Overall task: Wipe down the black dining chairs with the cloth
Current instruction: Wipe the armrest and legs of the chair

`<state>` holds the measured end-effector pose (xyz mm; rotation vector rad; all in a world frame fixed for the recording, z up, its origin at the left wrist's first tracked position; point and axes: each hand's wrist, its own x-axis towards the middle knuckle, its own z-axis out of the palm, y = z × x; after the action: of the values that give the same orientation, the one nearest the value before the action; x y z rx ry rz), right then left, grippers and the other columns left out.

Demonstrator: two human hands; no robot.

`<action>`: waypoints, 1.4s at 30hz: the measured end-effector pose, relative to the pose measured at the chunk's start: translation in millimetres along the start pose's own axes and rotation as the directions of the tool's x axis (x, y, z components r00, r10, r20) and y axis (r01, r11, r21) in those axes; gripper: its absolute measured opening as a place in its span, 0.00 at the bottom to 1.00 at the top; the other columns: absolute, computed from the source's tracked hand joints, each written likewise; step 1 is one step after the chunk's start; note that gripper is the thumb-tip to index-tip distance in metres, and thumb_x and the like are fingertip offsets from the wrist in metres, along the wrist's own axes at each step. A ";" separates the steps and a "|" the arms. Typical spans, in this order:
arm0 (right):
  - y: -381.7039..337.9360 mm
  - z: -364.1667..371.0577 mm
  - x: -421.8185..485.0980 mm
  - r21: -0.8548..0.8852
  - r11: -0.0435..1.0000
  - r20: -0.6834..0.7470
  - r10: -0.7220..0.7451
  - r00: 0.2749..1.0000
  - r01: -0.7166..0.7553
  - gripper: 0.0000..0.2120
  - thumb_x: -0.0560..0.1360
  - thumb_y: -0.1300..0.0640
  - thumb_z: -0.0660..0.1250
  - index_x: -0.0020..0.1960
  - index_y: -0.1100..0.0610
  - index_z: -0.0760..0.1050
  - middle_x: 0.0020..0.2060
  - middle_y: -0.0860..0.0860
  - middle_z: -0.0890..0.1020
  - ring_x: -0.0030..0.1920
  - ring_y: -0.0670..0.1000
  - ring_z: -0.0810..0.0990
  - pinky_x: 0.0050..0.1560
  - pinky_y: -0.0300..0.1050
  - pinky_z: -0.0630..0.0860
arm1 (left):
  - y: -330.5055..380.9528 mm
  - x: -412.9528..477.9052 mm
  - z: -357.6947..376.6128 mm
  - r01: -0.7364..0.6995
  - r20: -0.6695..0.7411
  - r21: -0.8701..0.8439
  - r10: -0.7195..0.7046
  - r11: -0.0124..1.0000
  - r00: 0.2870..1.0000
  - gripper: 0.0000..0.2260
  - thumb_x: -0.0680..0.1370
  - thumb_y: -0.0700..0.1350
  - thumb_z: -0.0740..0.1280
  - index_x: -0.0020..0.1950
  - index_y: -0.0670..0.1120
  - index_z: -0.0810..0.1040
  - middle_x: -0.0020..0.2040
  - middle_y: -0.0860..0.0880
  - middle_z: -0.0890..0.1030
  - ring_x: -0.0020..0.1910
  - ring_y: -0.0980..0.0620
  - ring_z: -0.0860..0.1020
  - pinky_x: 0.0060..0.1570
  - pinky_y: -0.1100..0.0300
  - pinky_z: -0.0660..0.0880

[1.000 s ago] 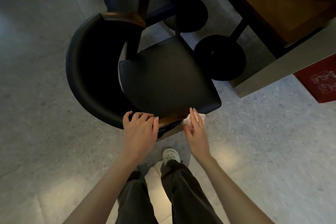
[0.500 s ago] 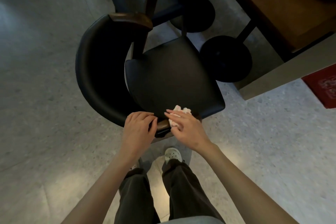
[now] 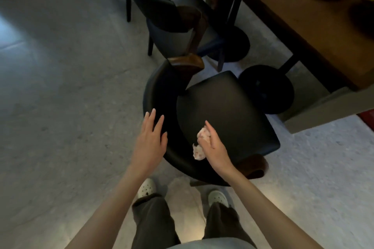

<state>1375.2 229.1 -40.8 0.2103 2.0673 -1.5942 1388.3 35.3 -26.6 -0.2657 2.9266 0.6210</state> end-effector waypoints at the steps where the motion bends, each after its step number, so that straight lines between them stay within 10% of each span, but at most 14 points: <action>1: -9.3 11.9 8.2 0.006 1.000 -0.039 -0.007 0.999 0.007 0.27 0.82 0.52 0.59 0.78 0.47 0.54 0.74 0.45 0.62 0.68 0.38 0.61 0.64 0.34 0.60 | -8.1 10.2 -7.8 -0.014 0.023 -0.032 0.014 0.999 1.000 0.26 0.82 0.49 0.58 0.78 0.48 0.54 0.80 0.49 0.48 0.78 0.51 0.45 0.76 0.53 0.52; 6: -51.0 76.5 50.3 0.065 0.998 -0.174 -0.016 0.985 0.027 0.26 0.83 0.52 0.57 0.78 0.49 0.54 0.75 0.47 0.60 0.72 0.43 0.62 0.66 0.36 0.59 | -44.1 60.2 -39.4 0.004 0.156 -0.194 0.026 0.981 0.987 0.30 0.82 0.48 0.60 0.79 0.46 0.48 0.80 0.50 0.48 0.77 0.54 0.52 0.72 0.61 0.54; 13: -85.5 142.5 99.9 0.034 0.999 -0.221 0.018 0.975 -0.011 0.25 0.84 0.49 0.51 0.79 0.51 0.50 0.78 0.48 0.55 0.76 0.48 0.56 0.76 0.50 0.53 | -75.9 122.6 -76.4 0.028 0.312 -0.414 0.113 0.910 0.943 0.20 0.81 0.39 0.61 0.74 0.45 0.67 0.65 0.54 0.75 0.63 0.55 0.75 0.58 0.68 0.68; 20: -99.3 148.2 159.2 0.112 0.993 -0.412 0.084 0.907 -0.041 0.27 0.84 0.51 0.52 0.79 0.50 0.44 0.70 0.54 0.71 0.68 0.49 0.70 0.69 0.44 0.64 | -85.4 183.2 -88.7 0.097 0.440 -0.500 0.156 0.860 0.885 0.19 0.82 0.38 0.59 0.73 0.47 0.68 0.65 0.52 0.76 0.62 0.56 0.75 0.63 0.61 0.71; 28: -140.1 126.1 251.9 0.039 0.992 -0.586 -0.077 0.807 0.123 0.27 0.84 0.48 0.52 0.79 0.47 0.44 0.79 0.47 0.53 0.78 0.49 0.53 0.77 0.53 0.53 | -64.6 288.8 -82.1 -0.019 0.571 -0.398 0.264 0.917 0.778 0.18 0.82 0.42 0.59 0.73 0.48 0.68 0.66 0.51 0.76 0.62 0.55 0.75 0.51 0.72 0.70; 31: -140.4 111.5 283.1 -0.095 0.994 -0.580 -0.097 0.809 0.052 0.29 0.82 0.50 0.58 0.78 0.45 0.49 0.79 0.43 0.46 0.78 0.47 0.43 0.76 0.48 0.48 | -52.4 319.3 -74.7 -0.118 0.669 -0.341 0.329 0.933 0.666 0.15 0.82 0.43 0.60 0.67 0.49 0.75 0.60 0.49 0.80 0.56 0.54 0.78 0.56 0.61 0.74; 35: -133.1 80.3 319.3 0.054 0.988 -0.667 0.146 0.731 -0.148 0.28 0.80 0.52 0.63 0.77 0.48 0.58 0.79 0.48 0.48 0.78 0.53 0.48 0.77 0.56 0.51 | -44.3 346.3 -66.9 -0.087 0.755 -0.311 0.301 0.946 0.582 0.15 0.81 0.45 0.60 0.67 0.50 0.76 0.59 0.51 0.81 0.57 0.55 0.78 0.52 0.66 0.72; 42: -124.8 7.9 364.1 -0.289 0.926 -0.409 0.111 0.906 -0.244 0.28 0.77 0.62 0.63 0.75 0.49 0.65 0.78 0.48 0.56 0.77 0.53 0.55 0.75 0.50 0.55 | -48.1 373.0 -52.1 0.027 0.812 -0.340 0.279 0.940 0.513 0.12 0.79 0.47 0.66 0.61 0.54 0.81 0.47 0.53 0.85 0.47 0.55 0.82 0.51 0.57 0.79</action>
<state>1013.8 117.1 -111.9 0.6171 2.4950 -1.1306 1029.2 -82.9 -61.7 0.2070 1.8640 0.9103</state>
